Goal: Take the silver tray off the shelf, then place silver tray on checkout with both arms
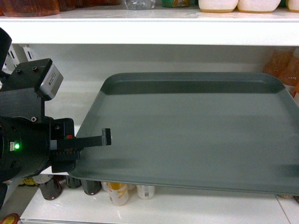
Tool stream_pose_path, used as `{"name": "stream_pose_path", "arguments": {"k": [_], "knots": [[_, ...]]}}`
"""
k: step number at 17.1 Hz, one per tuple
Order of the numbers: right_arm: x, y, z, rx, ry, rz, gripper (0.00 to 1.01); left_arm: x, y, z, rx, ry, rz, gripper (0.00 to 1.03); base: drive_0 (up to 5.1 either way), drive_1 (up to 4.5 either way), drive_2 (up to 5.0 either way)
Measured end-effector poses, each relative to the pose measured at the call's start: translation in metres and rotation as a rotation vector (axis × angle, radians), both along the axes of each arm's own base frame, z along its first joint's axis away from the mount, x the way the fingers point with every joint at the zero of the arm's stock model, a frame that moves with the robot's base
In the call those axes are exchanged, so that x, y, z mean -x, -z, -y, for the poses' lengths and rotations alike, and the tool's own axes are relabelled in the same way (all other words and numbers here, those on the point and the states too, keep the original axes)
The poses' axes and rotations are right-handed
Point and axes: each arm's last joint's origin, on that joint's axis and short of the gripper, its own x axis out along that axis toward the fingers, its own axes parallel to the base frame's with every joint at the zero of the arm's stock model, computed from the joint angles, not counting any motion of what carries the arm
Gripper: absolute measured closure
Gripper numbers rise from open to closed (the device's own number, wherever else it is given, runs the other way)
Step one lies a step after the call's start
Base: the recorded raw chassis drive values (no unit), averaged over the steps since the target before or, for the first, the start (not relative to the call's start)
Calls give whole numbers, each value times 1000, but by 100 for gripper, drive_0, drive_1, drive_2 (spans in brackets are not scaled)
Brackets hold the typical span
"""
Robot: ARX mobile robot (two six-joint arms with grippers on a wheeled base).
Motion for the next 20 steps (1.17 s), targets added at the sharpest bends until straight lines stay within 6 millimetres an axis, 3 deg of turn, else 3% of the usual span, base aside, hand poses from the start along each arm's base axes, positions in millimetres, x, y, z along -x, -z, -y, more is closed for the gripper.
{"name": "stream_pose_path", "arguments": {"k": [7,20], "knots": [[0,0,0,-1,0,-4,98,0,1,0,-1,0,-3,100,0,0,0],[0,0,0,-1,-1,-1,98,-1,1,0,-3,-3,-2,100,1,-430,432]]}}
